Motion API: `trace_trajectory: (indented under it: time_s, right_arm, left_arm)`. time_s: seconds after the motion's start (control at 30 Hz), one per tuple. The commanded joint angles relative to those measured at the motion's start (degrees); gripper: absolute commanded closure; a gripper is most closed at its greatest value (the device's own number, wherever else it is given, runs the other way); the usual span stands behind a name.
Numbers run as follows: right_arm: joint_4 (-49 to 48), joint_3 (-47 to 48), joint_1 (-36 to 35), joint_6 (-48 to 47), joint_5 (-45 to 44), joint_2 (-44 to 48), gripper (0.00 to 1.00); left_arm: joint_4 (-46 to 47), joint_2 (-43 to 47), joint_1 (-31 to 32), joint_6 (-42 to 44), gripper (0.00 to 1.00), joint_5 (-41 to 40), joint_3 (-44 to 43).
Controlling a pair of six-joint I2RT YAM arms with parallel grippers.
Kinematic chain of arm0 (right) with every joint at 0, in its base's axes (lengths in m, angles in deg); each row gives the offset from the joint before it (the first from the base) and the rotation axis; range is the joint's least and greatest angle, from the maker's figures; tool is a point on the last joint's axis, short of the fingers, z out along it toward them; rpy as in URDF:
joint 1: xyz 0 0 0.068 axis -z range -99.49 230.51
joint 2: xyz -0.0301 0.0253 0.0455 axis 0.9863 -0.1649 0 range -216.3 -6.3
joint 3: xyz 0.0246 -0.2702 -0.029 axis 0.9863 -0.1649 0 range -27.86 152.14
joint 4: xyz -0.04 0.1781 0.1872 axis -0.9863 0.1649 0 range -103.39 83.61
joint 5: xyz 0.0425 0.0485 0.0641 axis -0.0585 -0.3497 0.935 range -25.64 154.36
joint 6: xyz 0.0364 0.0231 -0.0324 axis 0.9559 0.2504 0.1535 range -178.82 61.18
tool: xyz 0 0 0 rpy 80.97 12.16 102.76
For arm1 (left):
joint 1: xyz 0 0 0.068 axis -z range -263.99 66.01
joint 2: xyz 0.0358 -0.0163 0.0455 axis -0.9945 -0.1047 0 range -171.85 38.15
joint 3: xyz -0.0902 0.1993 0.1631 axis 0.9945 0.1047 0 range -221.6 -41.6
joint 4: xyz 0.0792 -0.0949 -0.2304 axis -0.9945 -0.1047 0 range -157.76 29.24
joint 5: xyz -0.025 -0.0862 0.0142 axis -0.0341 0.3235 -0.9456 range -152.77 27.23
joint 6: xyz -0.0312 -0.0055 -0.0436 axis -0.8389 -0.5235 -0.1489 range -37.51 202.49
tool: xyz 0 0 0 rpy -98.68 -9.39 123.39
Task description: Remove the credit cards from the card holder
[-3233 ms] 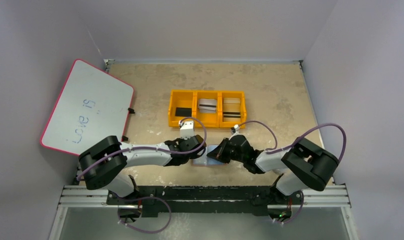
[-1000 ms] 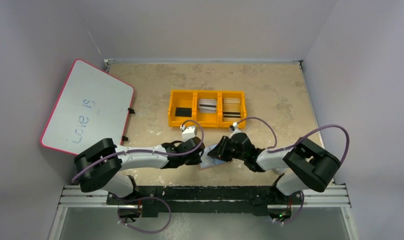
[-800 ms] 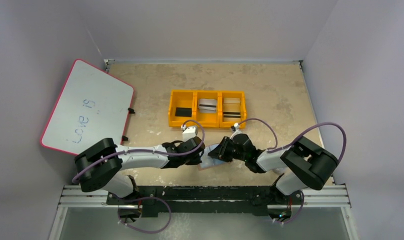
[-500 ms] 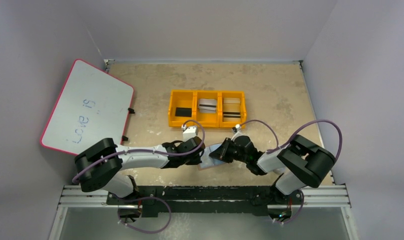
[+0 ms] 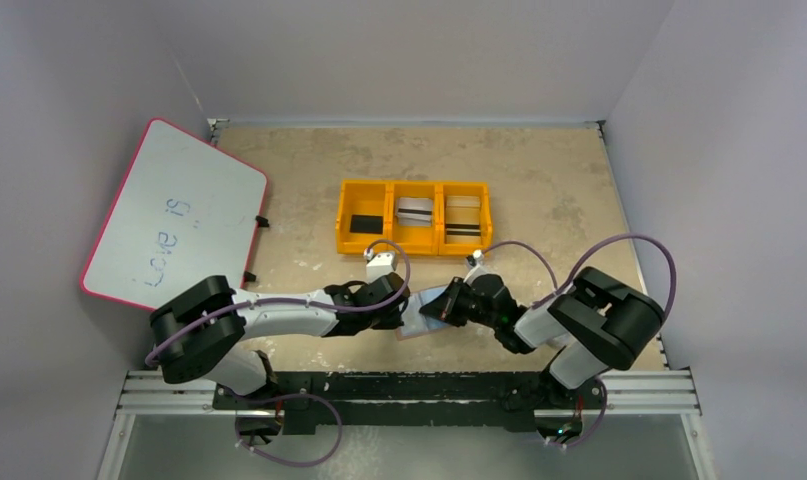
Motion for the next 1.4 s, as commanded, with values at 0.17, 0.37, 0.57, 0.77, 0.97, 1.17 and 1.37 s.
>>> trace_trajectory:
  time_s: [0.17, 0.37, 0.57, 0.77, 0.97, 1.17, 1.37]
  right_arm:
    - [8.5, 0.2, -0.8, 0.4, 1.7, 9.5, 1.00]
    - [12.4, -0.5, 1.2, -0.7, 1.8, 12.5, 1.00]
    - [13.1, -1.2, 1.5, -0.1, 1.3, 14.2, 1.00]
    - [12.7, -2.0, 1.6, 1.2, 1.7, 14.3, 1.00]
    - [11.1, -3.6, 1.6, 3.1, 1.4, 14.6, 1.00]
    - [14.6, -2.0, 1.6, 1.7, 0.9, 14.5, 0.92]
    - [13.3, -1.2, 1.6, 2.7, -0.2, 12.6, 0.73]
  left_arm:
    - [2.6, -3.9, 0.3, -2.0, 1.00, -3.2, -1.1]
    - [2.8, -3.9, 0.3, -1.7, 1.00, -3.2, -1.3]
    - [2.6, -3.7, 0.3, -1.5, 1.00, -3.3, -1.3]
    - [2.4, -2.3, 0.3, -1.2, 1.00, -3.7, -1.5]
    - [2.7, -1.2, 0.3, -1.0, 1.00, -3.8, -1.5]
    - [3.9, -1.2, 0.3, -0.3, 1.00, -2.6, -1.2]
    - [4.2, -1.9, 0.3, 0.1, 1.00, -1.8, -1.2]
